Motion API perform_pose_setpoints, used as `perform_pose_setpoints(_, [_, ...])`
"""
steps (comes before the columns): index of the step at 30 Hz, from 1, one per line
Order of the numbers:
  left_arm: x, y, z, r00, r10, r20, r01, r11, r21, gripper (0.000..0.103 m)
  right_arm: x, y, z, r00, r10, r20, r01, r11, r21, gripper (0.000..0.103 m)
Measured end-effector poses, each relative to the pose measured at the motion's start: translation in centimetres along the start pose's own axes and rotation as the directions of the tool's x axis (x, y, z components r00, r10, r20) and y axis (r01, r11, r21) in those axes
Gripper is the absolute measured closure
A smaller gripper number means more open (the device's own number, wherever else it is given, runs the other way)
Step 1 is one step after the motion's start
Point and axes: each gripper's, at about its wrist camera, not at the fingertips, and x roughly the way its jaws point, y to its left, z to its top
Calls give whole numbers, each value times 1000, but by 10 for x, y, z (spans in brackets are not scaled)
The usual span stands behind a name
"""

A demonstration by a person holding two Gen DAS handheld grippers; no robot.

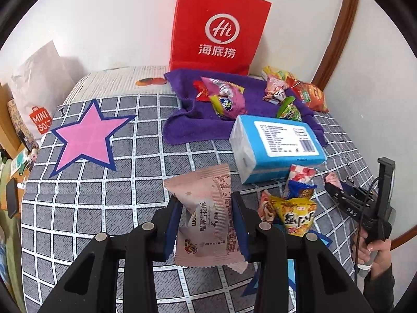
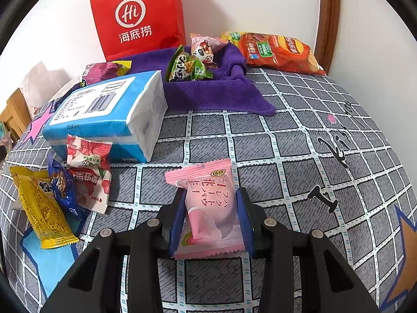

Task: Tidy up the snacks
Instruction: 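Carry both wrapped candies over the purple cloth with both grippers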

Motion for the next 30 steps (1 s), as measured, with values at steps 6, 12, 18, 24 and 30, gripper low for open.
perform_pose_setpoints(6, [-3, -7, 8, 1000, -12, 14, 12, 1000, 5, 67, 0, -1, 1, 1000, 6, 1, -6, 1000, 6, 65])
perform_pose_setpoints(12, [-5, -13, 18, 999, -26, 21, 26, 1000, 11, 67, -2, -4, 1, 1000, 22, 9, -22, 999, 24, 67])
perform_pose_setpoints(18, [-10, -20, 41, 999, -8, 47, 6, 999, 44, 67, -19, 3, 10, 999, 36, 32, -37, 999, 12, 67])
perform_pose_setpoints(24, [-8, -32, 73, 997, -4, 82, -2, 997, 71, 67, -50, 5, 50, 995, 60, 76, -61, 998, 7, 67])
perform_pose_setpoints(30, [3, -42, 107, 994, 2, 105, -10, 997, 74, 67, -64, 2, 109, 992, 78, 102, -83, 996, 44, 67])
